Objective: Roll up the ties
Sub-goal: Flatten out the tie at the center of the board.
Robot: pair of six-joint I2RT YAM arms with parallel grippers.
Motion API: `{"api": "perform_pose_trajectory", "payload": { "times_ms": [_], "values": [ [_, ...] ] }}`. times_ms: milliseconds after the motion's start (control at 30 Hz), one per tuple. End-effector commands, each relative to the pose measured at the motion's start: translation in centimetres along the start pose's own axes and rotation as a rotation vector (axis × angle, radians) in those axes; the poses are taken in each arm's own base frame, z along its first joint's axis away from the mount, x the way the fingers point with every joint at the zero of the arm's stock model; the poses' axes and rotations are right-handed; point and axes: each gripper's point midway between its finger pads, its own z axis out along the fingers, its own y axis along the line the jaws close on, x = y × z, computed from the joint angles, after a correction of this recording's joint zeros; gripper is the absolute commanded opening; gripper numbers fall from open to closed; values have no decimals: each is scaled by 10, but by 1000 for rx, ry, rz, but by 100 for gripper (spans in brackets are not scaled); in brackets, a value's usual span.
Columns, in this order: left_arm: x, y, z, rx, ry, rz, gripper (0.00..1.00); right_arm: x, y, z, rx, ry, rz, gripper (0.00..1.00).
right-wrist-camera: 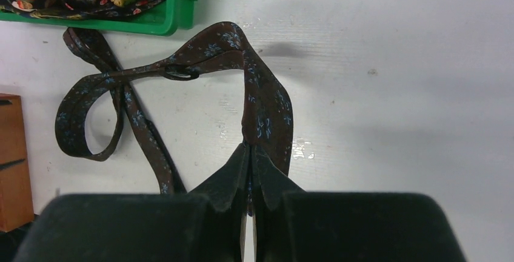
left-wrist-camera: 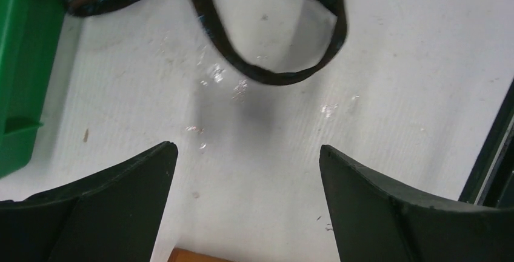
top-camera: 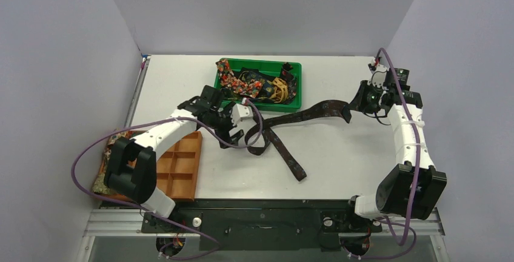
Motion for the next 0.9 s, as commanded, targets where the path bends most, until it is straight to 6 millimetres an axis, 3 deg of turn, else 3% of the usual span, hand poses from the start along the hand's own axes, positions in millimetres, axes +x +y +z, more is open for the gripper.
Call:
{"api": "perform_pose_trajectory", "payload": {
  "times_ms": [0, 167, 267, 367, 533, 600, 667, 733, 767, 800, 833, 867],
  "values": [
    [-49, -33, -2, 9, -103, 242, 85, -26, 12, -14, -25, -82, -15, 0],
    [-95, -90, 27, 86, -119, 300, 84, -36, 14, -20, -21, -112, -17, 0],
    [-91, -106, 66, 76, -31, 296, 85, -47, 16, -26, -12, -147, -24, 0],
    [-84, -80, 95, -65, 60, 242, 85, -53, 18, -32, -8, -172, -36, 0],
    [-78, -35, 108, -289, 141, 264, 82, -55, 19, -42, 10, -199, -68, 0],
    [-78, -28, 112, -318, 147, 296, 74, -53, 17, -42, 18, -197, -75, 0],
    [-80, -26, 114, -320, 157, 313, 59, -50, 15, -44, 27, -193, -82, 0],
    [-74, -34, 110, -271, 203, 320, 33, -49, 12, -46, 44, -193, -90, 0],
    [-76, -40, 105, -234, 204, 325, 25, -48, 8, -48, 62, -193, -98, 0],
    [-71, -60, 98, -116, 229, 342, 10, -47, 7, -50, 73, -190, -102, 0],
    [-79, -73, 84, -50, 202, 355, 5, -48, 1, -54, 101, -193, -116, 0],
    [-76, -104, 69, 126, 200, 372, 0, -44, -1, -57, 117, -181, -113, 0]
  ]
}}
